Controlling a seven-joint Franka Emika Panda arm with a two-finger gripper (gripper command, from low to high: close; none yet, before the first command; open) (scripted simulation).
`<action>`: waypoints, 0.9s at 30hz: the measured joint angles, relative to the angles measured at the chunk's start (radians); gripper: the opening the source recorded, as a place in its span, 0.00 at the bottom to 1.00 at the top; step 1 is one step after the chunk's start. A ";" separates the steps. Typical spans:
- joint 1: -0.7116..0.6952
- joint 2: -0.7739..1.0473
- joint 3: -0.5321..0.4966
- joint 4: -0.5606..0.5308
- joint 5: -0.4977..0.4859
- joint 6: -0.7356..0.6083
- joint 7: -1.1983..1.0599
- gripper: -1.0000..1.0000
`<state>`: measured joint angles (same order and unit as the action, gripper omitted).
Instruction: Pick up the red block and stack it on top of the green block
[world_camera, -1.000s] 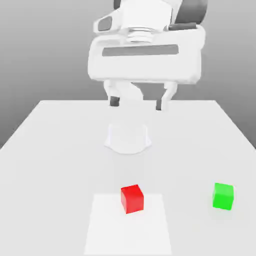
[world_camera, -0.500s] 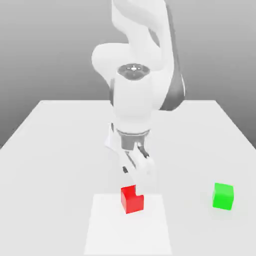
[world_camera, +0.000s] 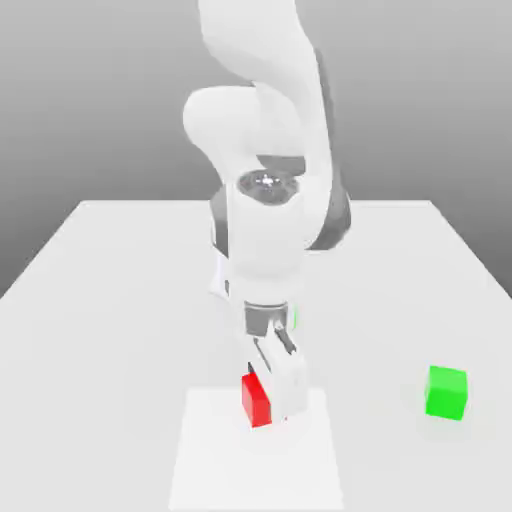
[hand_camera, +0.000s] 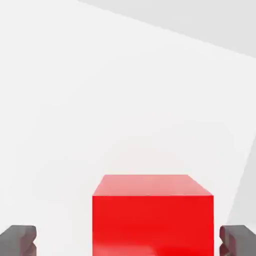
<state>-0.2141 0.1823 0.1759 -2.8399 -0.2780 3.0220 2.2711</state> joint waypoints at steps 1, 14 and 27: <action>0.017 0.016 -0.022 0.000 -0.017 0.014 0.011 0.50; -0.018 -0.041 0.036 -0.002 0.065 -0.031 -0.045 0.00; -0.010 -0.224 0.090 -0.034 0.304 -0.179 -0.219 0.00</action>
<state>-0.2241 -0.0414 0.2664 -2.8742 0.0259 2.8427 2.0518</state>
